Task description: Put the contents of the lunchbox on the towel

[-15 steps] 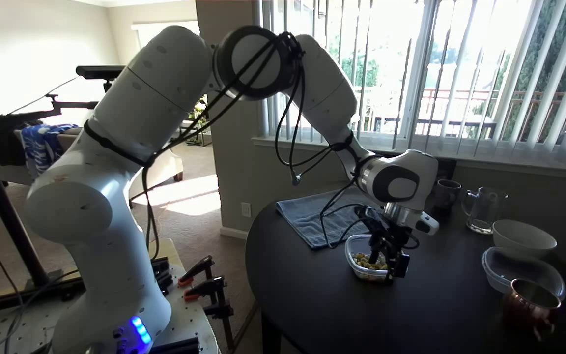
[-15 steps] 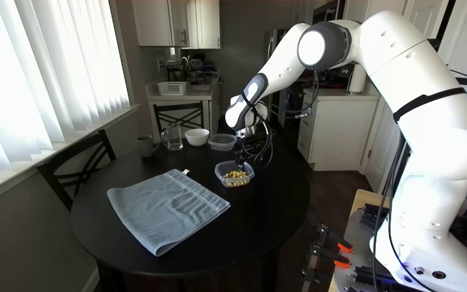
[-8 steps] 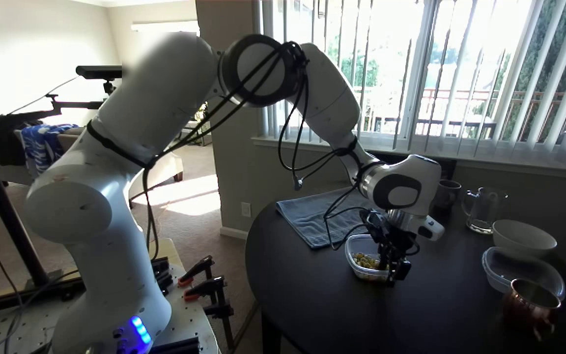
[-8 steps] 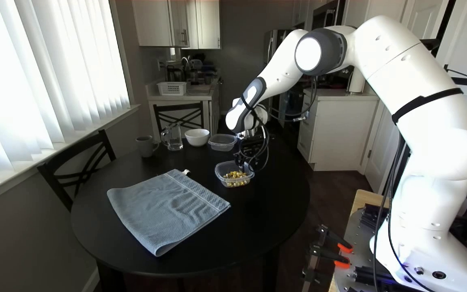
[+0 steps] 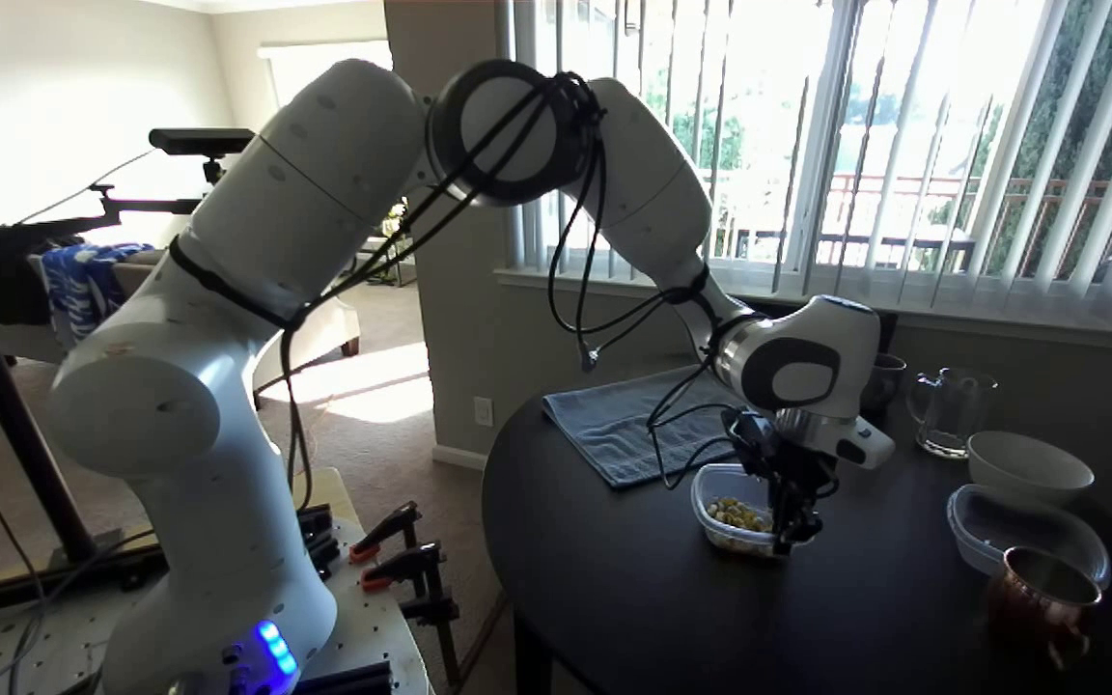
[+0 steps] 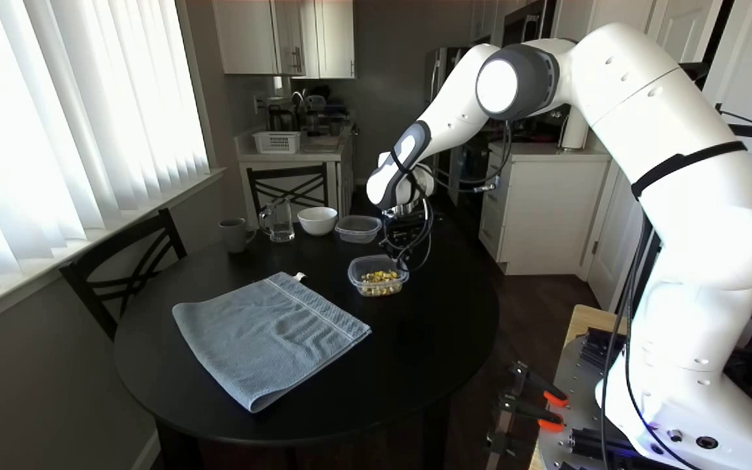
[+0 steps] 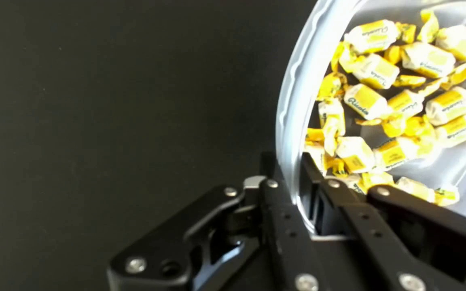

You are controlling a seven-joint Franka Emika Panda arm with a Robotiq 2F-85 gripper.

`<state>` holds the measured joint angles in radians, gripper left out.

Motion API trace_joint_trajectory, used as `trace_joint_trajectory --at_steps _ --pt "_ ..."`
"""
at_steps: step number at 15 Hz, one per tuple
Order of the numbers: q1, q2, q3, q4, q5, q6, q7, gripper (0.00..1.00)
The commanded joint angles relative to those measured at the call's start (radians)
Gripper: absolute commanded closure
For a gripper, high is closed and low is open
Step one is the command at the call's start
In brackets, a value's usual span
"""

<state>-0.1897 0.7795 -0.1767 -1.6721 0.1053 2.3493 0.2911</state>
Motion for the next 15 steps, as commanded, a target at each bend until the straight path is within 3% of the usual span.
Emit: trace_joint_trajectory --at_steps 1,9,15 --pt "0.014 -0.02 -0.001 -0.006 0.014 0.003 0.018 0.92" --pt "0.128 -0.09 0.076 0.046 -0.018 0.009 -0.024 0.94" --pt "0.229 -0.103 0.063 0.061 -0.076 0.05 0.011 0.93"
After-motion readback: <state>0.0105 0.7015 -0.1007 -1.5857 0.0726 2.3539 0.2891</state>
